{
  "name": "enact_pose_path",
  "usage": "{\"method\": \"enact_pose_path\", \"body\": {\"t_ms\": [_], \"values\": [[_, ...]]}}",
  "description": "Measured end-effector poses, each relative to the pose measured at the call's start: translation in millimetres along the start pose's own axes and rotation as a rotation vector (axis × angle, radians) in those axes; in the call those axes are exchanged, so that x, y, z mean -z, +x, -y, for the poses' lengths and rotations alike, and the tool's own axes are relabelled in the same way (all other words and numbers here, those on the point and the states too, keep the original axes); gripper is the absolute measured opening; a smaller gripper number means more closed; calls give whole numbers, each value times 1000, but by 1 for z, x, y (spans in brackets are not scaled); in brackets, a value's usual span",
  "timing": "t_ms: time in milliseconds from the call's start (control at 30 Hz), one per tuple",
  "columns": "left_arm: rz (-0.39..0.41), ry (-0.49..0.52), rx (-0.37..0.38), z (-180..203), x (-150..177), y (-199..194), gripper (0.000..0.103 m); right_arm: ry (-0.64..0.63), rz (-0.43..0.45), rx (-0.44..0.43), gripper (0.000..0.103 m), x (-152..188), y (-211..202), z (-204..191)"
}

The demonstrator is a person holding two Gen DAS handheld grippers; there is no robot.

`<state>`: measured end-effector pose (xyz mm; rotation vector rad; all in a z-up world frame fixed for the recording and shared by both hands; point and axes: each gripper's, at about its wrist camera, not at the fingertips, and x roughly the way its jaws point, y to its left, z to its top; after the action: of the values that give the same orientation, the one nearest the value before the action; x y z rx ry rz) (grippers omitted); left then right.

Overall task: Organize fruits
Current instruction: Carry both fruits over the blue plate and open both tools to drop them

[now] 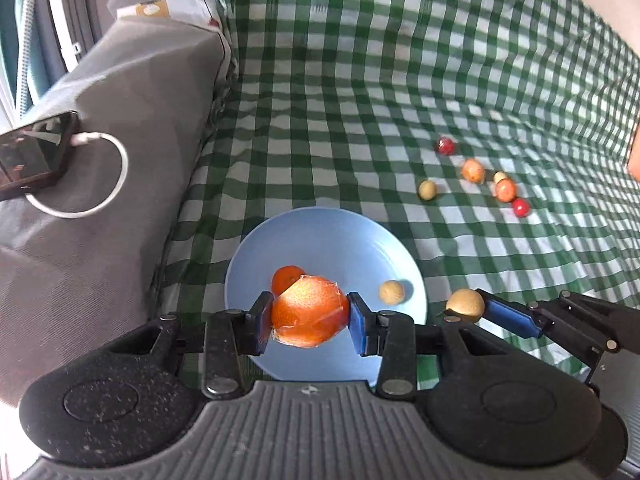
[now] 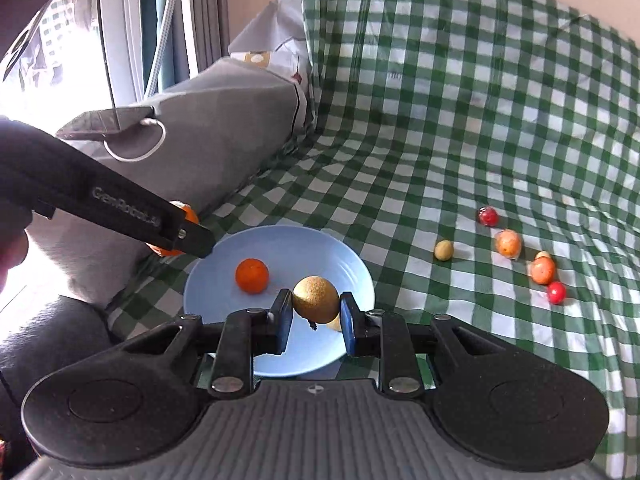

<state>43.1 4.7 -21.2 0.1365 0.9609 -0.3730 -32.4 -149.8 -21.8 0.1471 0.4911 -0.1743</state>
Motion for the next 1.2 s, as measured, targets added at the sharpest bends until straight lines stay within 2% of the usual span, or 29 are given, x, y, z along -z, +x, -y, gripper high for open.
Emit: {"method": "enact_pose_path", "body": {"t_ms": [400,733,767,800,833,867,900,967,1133,1200], "values": [[-89,10,-46,-7,-9,73,43,-11,-95,-26,26,5,68,4],[-120,32,-62,-10,-11,98,44,-30,-145,-43,27,9,95,2],[-113,40,-60,-10,-12,98,53,-28,-147,-45,27,8,97,2],[-109,45,-55,-10,-13,97,74,-22,-149,-46,27,7,98,3],[-99,42,-52,-10,-14,93,85,-14,-152,-50,30,6,98,4],[-78,34,-58,-10,-14,88,102,-7,-157,-56,41,4,97,5],[-52,27,-66,-10,-14,81,103,5,-153,-54,48,2,95,7],[-26,34,-62,-10,-14,67,103,22,-141,-43,72,-1,84,8],[-18,34,-67,-10,2,27,103,44,-142,-47,92,-1,46,9],[-10,29,-81,-10,10,10,103,58,-135,-48,96,2,27,8]]}}
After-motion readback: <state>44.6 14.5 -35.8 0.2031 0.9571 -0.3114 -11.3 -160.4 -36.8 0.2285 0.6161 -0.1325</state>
